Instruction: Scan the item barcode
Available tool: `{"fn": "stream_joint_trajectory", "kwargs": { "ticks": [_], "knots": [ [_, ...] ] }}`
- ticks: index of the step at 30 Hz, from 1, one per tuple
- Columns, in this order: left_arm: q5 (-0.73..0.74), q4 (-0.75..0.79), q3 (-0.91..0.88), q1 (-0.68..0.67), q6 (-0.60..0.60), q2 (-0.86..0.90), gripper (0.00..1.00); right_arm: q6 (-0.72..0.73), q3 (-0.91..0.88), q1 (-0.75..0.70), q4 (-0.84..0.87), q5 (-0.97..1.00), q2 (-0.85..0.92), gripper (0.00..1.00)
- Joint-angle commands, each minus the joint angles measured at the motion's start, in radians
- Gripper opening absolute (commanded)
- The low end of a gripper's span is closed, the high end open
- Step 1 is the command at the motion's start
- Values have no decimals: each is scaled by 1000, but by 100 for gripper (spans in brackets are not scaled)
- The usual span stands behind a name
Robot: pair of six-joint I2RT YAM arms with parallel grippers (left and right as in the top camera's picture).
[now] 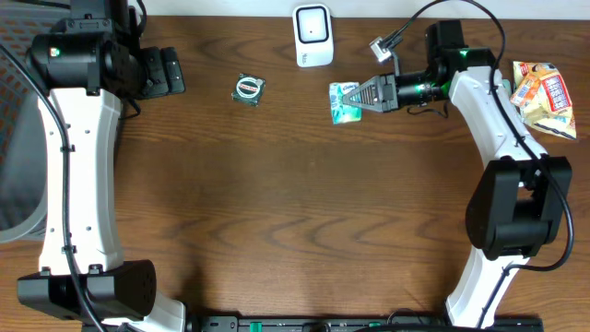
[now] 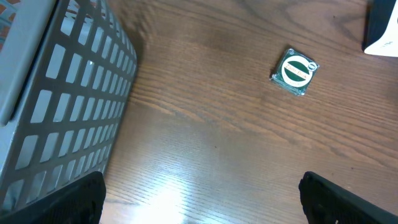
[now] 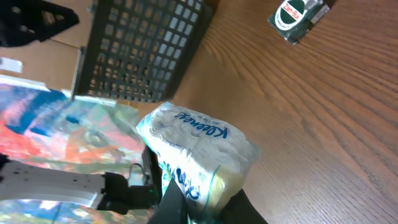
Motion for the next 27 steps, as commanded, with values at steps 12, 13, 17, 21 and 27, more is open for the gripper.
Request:
{"fn": "stream_joint_trajectory", "kwargs": {
  "ticks": [12,13,17,21,27],
  "knots": [
    [-16,0,-5,4,-9,4,98,8,12,-46,2,-190,-13,1],
    [-16,0,-5,4,-9,4,98,8,12,-45,2,-204,-13,1],
    [-16,0,-5,4,-9,4,98,8,12,-44,2,-276,-13,1],
    [-16,0,-5,4,-9,4,98,7,12,-43,3,-311,-13,1],
    [-16,0,-5,4,-9,4,98,-11,12,-32,3,-298,-13,1]
  ]
}}
